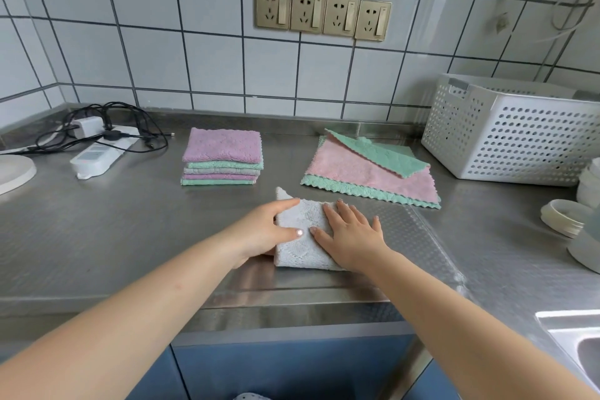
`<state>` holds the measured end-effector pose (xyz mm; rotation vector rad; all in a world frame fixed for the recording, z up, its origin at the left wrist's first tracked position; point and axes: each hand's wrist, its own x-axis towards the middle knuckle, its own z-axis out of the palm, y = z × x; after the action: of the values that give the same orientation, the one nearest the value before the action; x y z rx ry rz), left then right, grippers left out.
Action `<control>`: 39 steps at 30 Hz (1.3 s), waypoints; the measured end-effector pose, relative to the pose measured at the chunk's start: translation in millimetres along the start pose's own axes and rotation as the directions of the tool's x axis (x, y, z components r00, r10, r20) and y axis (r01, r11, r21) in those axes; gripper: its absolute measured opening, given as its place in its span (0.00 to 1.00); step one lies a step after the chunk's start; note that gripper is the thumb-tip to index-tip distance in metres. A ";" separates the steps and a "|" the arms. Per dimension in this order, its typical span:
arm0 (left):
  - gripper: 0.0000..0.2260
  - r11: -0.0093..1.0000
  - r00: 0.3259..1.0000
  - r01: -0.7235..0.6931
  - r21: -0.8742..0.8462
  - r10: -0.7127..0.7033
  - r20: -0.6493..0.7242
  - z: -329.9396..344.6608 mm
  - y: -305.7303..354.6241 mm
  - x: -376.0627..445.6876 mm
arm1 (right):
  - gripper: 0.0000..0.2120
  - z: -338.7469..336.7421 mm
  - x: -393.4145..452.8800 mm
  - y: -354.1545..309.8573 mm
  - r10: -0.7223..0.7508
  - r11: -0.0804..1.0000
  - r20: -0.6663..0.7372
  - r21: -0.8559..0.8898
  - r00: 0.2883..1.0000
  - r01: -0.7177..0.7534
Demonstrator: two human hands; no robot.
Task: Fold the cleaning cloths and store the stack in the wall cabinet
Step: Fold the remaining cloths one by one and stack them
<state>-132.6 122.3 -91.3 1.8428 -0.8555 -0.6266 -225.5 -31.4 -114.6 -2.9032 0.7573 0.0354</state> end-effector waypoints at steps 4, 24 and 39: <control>0.29 0.996 0.996 -0.057 0.072 0.062 -0.065 1.0 -6.4 2.1 | 0.33 -1.0 -3.8 -1.7 0.009 0.998 -0.054 0.070 0.999 -0.006; 0.25 0.994 0.919 -0.102 0.031 0.106 -0.379 -185.5 -7.8 89.0 | 0.20 -80.8 129.0 -102.6 0.034 0.497 -0.155 0.859 0.987 0.118; 0.26 0.927 0.938 0.160 0.339 -0.035 -0.346 -217.8 -38.6 137.9 | 0.21 -58.4 194.2 -131.0 0.008 0.629 -0.050 0.776 0.999 0.034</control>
<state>123.2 146.1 -47.5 2.2587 -0.6826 -0.2061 7.2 -20.7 -51.1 -2.0622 0.5548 -0.2982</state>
